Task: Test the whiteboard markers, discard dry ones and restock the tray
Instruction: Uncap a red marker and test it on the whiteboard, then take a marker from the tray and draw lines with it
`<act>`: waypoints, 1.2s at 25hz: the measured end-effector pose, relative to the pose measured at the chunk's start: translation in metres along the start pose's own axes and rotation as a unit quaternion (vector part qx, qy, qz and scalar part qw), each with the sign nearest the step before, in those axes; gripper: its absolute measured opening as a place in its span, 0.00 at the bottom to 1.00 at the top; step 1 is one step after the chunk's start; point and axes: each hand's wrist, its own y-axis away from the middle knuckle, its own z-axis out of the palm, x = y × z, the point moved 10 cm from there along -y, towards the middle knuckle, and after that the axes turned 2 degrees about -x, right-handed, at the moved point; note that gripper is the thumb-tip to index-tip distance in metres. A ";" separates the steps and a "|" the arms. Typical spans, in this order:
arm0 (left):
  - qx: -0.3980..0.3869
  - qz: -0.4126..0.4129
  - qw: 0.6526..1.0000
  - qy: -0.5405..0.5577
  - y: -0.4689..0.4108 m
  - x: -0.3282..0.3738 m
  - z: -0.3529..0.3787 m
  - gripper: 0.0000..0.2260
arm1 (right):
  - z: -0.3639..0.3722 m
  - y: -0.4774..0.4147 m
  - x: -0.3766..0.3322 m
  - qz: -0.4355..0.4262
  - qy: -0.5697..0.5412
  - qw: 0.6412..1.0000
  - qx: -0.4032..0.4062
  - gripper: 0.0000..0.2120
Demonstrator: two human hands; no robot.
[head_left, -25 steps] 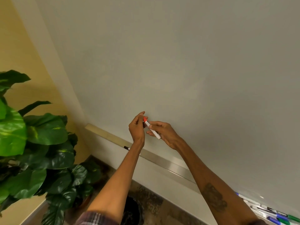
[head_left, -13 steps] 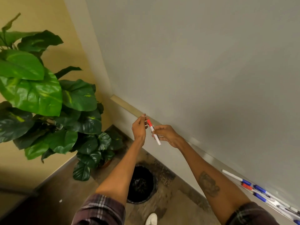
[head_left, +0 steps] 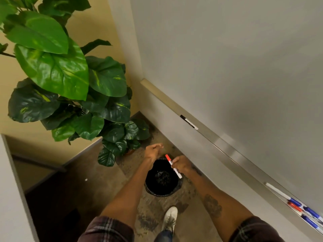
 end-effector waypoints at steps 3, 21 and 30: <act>-0.012 -0.034 0.999 -0.003 -0.007 -0.018 -0.005 0.09 | 0.002 -0.002 -0.014 -0.010 0.029 0.999 0.009 0.10; -0.219 0.053 0.969 -0.099 0.097 0.044 0.264 0.10 | -0.215 0.108 0.143 -0.022 -0.150 0.952 0.266 0.11; -0.321 0.051 0.930 -0.172 0.164 0.005 0.421 0.11 | -0.285 0.199 0.339 0.098 -0.294 0.855 0.416 0.14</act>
